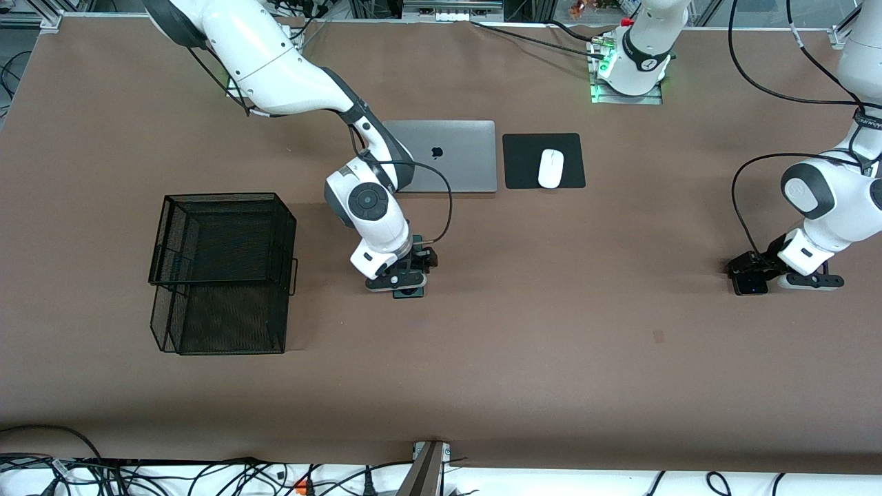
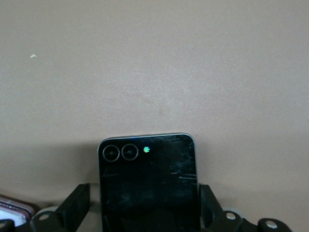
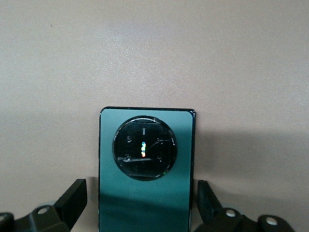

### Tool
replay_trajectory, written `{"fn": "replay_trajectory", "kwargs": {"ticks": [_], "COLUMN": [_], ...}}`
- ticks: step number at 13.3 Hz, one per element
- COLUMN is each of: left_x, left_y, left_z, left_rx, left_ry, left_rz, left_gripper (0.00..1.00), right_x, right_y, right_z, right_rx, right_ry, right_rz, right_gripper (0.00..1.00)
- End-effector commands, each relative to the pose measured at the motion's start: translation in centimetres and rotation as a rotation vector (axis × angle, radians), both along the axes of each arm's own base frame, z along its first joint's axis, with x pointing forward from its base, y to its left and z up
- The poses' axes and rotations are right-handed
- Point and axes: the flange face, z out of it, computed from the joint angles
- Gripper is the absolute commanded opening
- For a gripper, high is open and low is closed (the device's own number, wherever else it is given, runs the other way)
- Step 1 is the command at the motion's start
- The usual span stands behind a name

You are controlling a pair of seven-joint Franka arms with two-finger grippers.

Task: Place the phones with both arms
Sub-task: 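Lift the teal phone with the right gripper while the left gripper grasps the flip phone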

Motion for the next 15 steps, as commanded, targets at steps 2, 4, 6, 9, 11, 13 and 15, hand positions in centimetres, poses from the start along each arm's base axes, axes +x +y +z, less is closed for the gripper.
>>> {"fn": "replay_trajectory", "kwargs": {"ticks": [2,4,6,9,11,13,15], "left_x": [0.4,0.5,0.8,1.3,1.3,1.1,1.2], "left_y": [0.3,-0.1,-0.7,-0.4,-0.3,0.0,-0.4], "left_z": [0.0,0.0,0.1,0.6,0.6,0.6,0.3], "left_rx": [0.027,0.042,0.067,0.127,0.129,0.124,0.114], "left_ry": [-0.004,0.002,0.012,0.014,0.015,0.015,0.019], "left_rz": [-0.025,-0.035,-0.027,-0.004,0.004,0.045,0.085], "left_gripper": [1.0,1.0,1.0,1.0,1.0,1.0,1.0], "right_x": [-0.1,-0.2,-0.3,-0.1,0.3,0.7,1.0], "right_y": [0.5,0.6,0.6,0.5,0.2,-0.3,-0.8], "right_z": [-0.9,-0.9,-1.0,-0.4,1.7,4.9,5.5], "right_rx": [0.003,-0.001,-0.016,-0.045,-0.064,-0.091,-0.099], "right_ry": [-0.007,-0.008,-0.018,-0.042,-0.028,-0.017,-0.02], "right_rz": [0.017,0.025,0.063,0.096,0.08,0.068,0.058], "right_gripper": [0.93,0.3,0.17,0.08,0.08,0.08,0.08]}}
